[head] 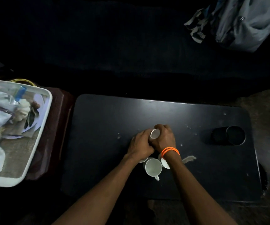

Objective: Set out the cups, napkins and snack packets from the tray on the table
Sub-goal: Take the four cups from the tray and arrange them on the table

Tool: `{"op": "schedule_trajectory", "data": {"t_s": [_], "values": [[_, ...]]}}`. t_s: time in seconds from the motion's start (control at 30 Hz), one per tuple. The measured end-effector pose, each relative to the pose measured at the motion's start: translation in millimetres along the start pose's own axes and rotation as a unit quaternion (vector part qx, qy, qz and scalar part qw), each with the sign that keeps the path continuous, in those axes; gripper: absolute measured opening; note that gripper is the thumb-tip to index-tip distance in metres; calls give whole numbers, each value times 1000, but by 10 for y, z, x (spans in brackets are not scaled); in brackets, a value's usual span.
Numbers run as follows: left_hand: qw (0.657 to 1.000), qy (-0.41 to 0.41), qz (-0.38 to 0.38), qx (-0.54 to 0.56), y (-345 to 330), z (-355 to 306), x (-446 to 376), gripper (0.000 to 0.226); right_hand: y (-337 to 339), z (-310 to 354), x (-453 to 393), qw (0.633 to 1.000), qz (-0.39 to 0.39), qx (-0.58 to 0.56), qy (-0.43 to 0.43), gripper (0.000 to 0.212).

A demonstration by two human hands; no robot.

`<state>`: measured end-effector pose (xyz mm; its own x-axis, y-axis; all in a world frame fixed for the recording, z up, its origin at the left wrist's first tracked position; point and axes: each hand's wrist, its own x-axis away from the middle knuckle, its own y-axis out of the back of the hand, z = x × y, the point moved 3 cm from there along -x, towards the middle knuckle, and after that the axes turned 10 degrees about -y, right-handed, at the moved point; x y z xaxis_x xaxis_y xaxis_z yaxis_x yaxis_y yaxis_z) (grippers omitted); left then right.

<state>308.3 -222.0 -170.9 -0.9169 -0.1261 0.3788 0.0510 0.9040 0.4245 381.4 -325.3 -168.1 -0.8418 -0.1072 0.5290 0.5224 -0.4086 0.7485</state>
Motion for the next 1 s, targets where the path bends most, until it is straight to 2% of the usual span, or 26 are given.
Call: {"op": "schedule_trajectory", "data": {"t_s": [0.07,0.1,0.2,0.27,0.33,0.43,0.5,0.57,0.67,0.8,0.9,1.0], "values": [[999,-9,-38,-37,58,7,72,61,73,-59,-5,998,14,-64,-13,63],[995,-16,-84,-51,82,-9,143,55,139,-109,9,995,2,-100,-27,58],[968,-28,-245,-46,8,-122,477,37,366,-385,143,973,-97,-187,-94,33],[963,-38,-263,-36,-168,-236,653,29,446,-605,302,964,-125,-200,-122,24],[968,-53,-234,-76,-355,-335,732,27,451,-773,461,972,-94,-178,-123,26],[972,-51,-149,-177,-555,-397,719,39,387,-976,649,985,-22,-142,-97,49],[968,-48,-71,-237,-653,-397,690,52,301,-1089,757,989,30,-129,-71,65],[956,-46,-3,-290,-729,-384,643,70,204,-1182,818,993,48,-99,-50,75],[937,-55,33,-343,-792,-341,560,79,106,-1232,846,996,15,-74,-40,78],[926,-59,41,-371,-825,-293,505,66,29,-1267,829,995,-37,-84,-28,63],[929,-101,25,-354,-858,-307,502,49,-13,-1341,847,991,-70,-109,-41,57],[931,-146,33,-333,-851,-324,518,53,-34,-1401,912,982,-116,-141,-43,55]]}}
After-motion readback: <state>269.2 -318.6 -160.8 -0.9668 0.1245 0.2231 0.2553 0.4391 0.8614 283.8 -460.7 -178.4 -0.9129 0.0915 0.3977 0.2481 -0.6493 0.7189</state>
